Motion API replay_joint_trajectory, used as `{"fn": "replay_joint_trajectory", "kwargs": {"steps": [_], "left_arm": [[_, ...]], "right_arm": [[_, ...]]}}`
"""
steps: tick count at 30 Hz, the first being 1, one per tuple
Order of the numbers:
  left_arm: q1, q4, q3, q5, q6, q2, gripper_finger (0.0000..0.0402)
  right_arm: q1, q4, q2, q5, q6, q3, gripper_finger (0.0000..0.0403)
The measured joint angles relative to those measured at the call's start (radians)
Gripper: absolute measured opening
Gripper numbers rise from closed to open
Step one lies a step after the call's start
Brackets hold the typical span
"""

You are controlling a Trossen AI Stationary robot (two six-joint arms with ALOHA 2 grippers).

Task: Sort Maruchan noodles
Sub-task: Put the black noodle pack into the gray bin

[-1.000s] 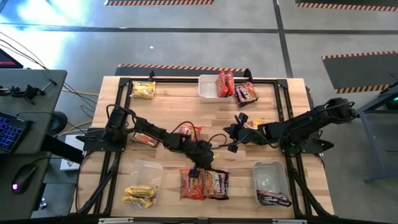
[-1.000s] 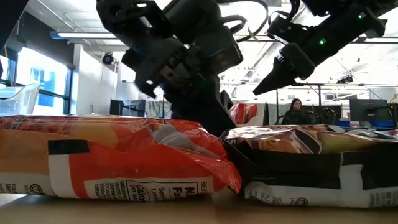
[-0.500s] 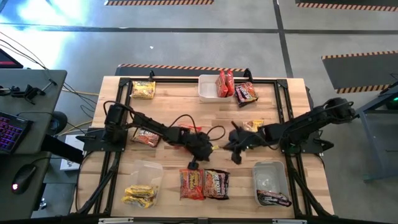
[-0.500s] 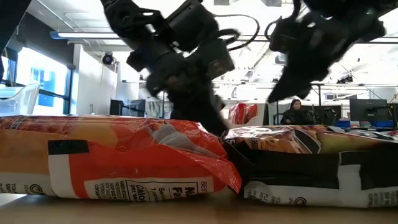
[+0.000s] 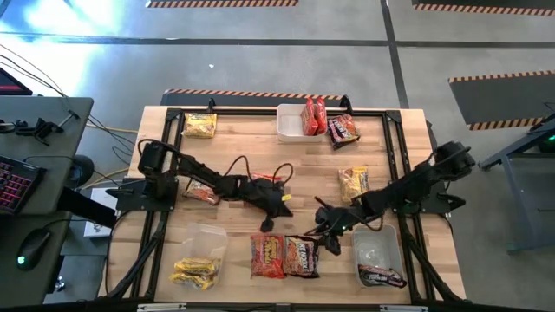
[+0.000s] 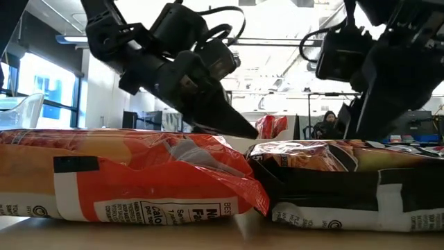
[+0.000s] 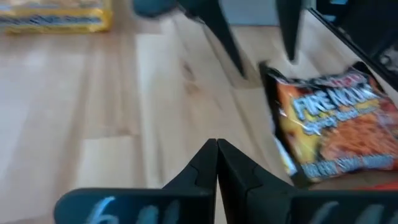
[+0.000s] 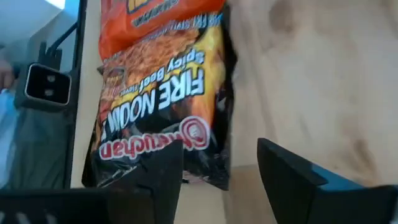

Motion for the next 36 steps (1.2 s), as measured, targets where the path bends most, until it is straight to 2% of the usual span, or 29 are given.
{"fn": "replay_joint_trajectory", "kwargs": {"steps": [4,7,16,22,30,36], "left_arm": [[0.016,0.001,0.0,-0.005,0.015,-0.02,0.0],[0.017,0.001,-0.002,-0.03,0.04,-0.034,0.0],[0.017,0.021,-0.006,-0.138,0.058,-0.04,0.0],[0.023,0.129,-0.071,-0.158,0.035,-0.04,0.0],[0.029,0.198,-0.114,-0.171,0.027,-0.057,0.0],[0.029,0.192,-0.114,-0.185,0.061,-0.096,0.0]], "right_arm": [[-0.005,0.038,0.064,-0.005,0.046,0.0,0.0171],[-0.012,0.04,0.089,-0.002,0.047,0.006,0.0143],[-0.028,0.076,0.096,0.018,0.019,0.006,0.001],[-0.055,0.072,0.082,0.114,0.084,0.006,0.0006],[-0.072,-0.02,0.006,0.313,0.18,0.006,0.0],[-0.074,-0.204,-0.047,0.543,0.439,0.007,0.0]]}}
